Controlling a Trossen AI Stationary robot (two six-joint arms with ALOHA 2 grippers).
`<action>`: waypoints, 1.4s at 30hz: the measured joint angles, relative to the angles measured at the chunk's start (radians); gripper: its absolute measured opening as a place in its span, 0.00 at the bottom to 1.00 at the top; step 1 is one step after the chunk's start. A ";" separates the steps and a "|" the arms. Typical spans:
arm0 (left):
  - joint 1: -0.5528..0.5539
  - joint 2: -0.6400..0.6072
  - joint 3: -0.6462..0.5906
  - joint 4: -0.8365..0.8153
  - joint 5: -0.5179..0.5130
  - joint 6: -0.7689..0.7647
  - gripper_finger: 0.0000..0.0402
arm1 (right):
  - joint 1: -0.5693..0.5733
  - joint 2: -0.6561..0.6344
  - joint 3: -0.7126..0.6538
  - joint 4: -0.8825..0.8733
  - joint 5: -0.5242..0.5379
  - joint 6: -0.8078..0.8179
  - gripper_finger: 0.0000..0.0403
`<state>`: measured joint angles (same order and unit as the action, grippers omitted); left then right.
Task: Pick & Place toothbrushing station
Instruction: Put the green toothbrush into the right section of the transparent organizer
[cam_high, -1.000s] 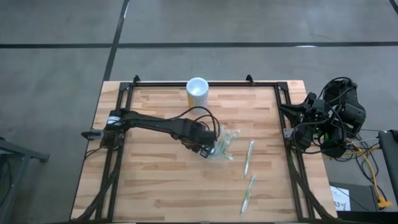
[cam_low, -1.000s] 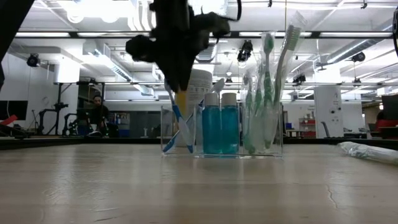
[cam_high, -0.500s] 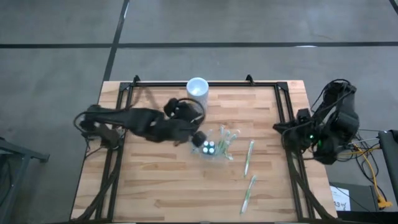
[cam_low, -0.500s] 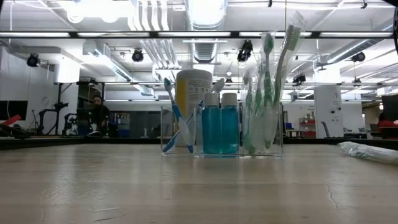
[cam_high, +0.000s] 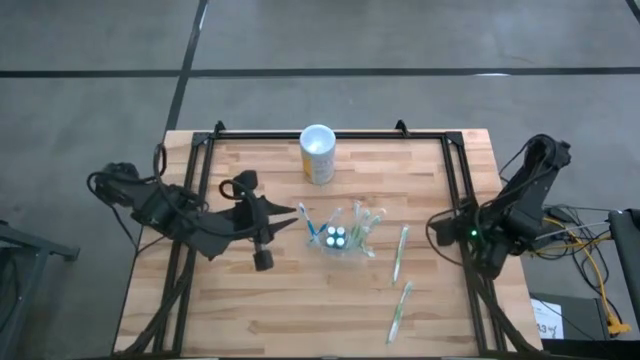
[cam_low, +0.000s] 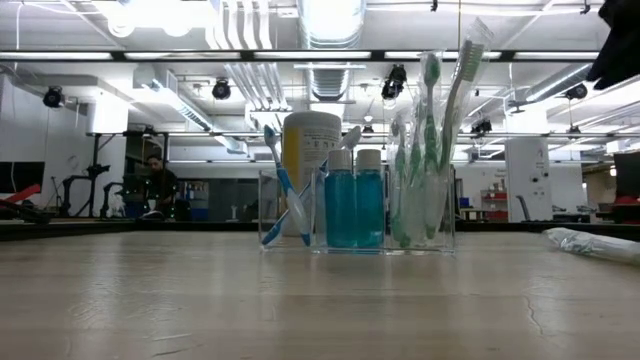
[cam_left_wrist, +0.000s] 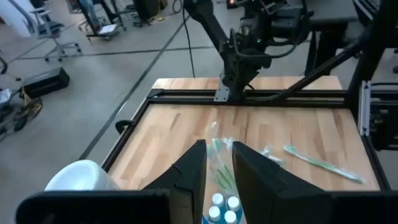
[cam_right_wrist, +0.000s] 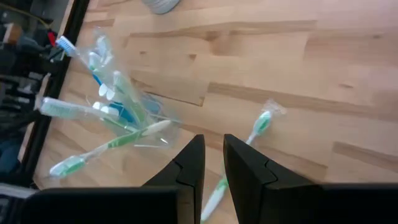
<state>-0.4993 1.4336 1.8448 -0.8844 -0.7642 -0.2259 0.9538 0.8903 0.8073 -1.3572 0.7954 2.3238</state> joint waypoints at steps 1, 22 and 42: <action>-0.004 -0.015 -0.027 0.016 0.001 0.006 0.21 | -0.009 0.006 -0.012 0.026 0.004 0.000 0.14; -0.026 -0.538 -0.864 0.768 0.135 0.123 0.21 | -0.156 0.273 -0.028 0.230 -0.120 0.027 0.14; -0.026 -0.761 -1.172 0.892 0.132 0.228 0.21 | -0.218 0.401 -0.028 0.374 -0.177 0.029 0.14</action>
<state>-0.5251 0.6721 0.6727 0.0073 -0.6322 0.0021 0.7353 1.2916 0.7795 -0.9830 0.6188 2.3531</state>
